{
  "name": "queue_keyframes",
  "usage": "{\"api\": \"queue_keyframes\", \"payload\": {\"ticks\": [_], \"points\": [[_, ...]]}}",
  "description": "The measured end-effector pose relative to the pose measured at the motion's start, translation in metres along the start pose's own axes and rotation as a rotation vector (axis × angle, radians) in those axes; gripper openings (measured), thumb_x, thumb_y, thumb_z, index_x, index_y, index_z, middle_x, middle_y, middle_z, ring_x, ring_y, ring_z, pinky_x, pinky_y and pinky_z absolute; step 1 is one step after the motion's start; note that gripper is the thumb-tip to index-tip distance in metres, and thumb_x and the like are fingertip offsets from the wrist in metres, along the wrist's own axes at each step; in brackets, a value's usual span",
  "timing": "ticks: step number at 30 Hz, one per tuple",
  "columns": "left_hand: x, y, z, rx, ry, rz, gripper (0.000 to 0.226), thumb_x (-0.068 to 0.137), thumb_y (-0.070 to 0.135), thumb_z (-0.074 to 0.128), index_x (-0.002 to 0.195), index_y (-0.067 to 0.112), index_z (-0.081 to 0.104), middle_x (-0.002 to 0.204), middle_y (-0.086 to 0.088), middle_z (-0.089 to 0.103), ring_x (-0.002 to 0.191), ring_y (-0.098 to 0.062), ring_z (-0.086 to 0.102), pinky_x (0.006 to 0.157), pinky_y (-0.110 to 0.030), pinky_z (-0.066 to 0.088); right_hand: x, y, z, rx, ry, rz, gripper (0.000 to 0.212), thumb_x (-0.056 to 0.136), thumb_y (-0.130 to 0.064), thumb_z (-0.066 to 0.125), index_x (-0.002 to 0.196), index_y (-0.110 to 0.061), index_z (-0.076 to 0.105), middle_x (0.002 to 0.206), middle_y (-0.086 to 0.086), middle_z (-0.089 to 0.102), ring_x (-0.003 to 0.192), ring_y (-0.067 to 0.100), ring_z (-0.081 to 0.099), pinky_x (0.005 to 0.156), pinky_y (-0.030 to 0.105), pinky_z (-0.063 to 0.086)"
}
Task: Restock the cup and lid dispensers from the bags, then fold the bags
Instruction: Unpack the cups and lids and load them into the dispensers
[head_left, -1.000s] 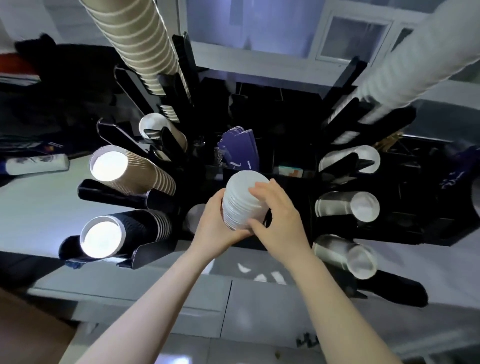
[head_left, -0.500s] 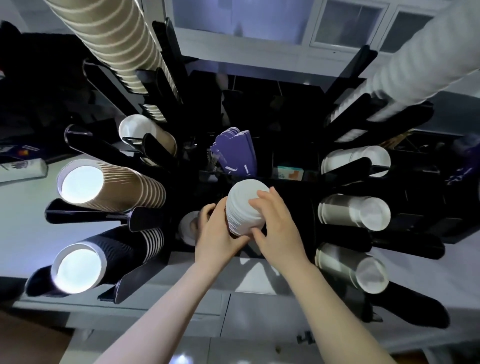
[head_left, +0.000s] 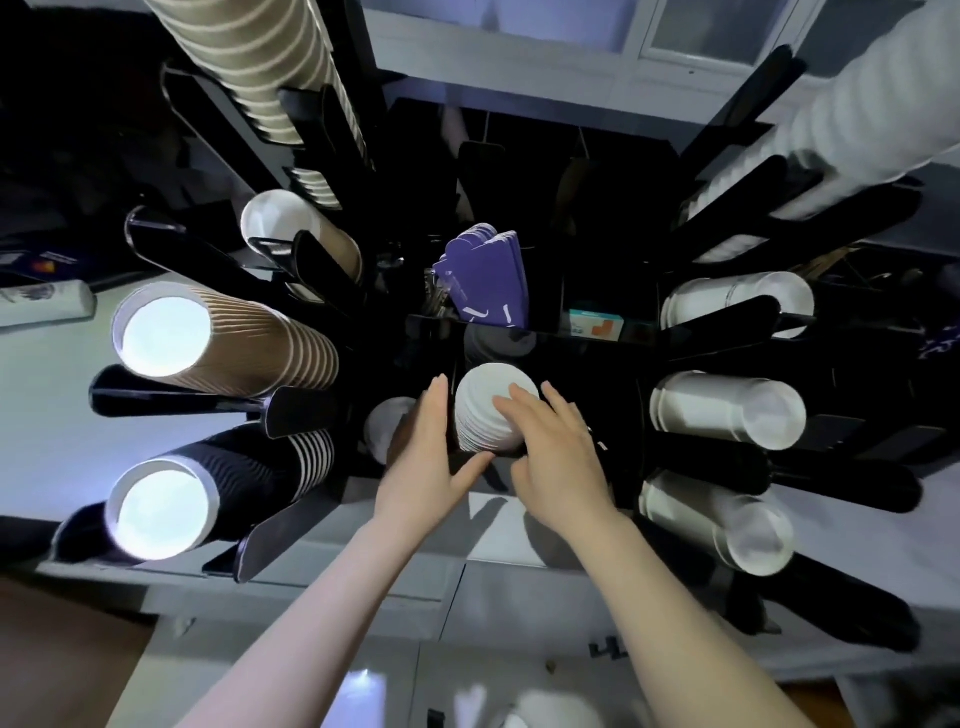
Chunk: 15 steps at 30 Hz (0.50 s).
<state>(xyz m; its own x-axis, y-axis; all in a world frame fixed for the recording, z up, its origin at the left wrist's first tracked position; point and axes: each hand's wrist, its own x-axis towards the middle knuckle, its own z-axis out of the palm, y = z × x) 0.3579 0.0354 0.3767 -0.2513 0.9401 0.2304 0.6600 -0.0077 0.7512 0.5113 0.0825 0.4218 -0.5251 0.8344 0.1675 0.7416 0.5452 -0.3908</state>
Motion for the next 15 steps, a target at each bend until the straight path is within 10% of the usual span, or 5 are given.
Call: {"api": "queue_keyframes", "payload": {"ticks": [15], "points": [[-0.015, 0.028, -0.029, 0.214, -0.127, 0.148, 0.074, 0.090, 0.020, 0.059, 0.151, 0.017, 0.018, 0.160, 0.000, 0.010, 0.147, -0.019, 0.005, 0.113, -0.035, 0.022, -0.017, -0.019, -0.014, -0.075, -0.127, 0.005, 0.076, 0.087, -0.009, 0.050, 0.153, -0.025, 0.016, 0.161, -0.005, 0.006, 0.148, 0.020, -0.003, 0.120, 0.044, 0.007]]}}
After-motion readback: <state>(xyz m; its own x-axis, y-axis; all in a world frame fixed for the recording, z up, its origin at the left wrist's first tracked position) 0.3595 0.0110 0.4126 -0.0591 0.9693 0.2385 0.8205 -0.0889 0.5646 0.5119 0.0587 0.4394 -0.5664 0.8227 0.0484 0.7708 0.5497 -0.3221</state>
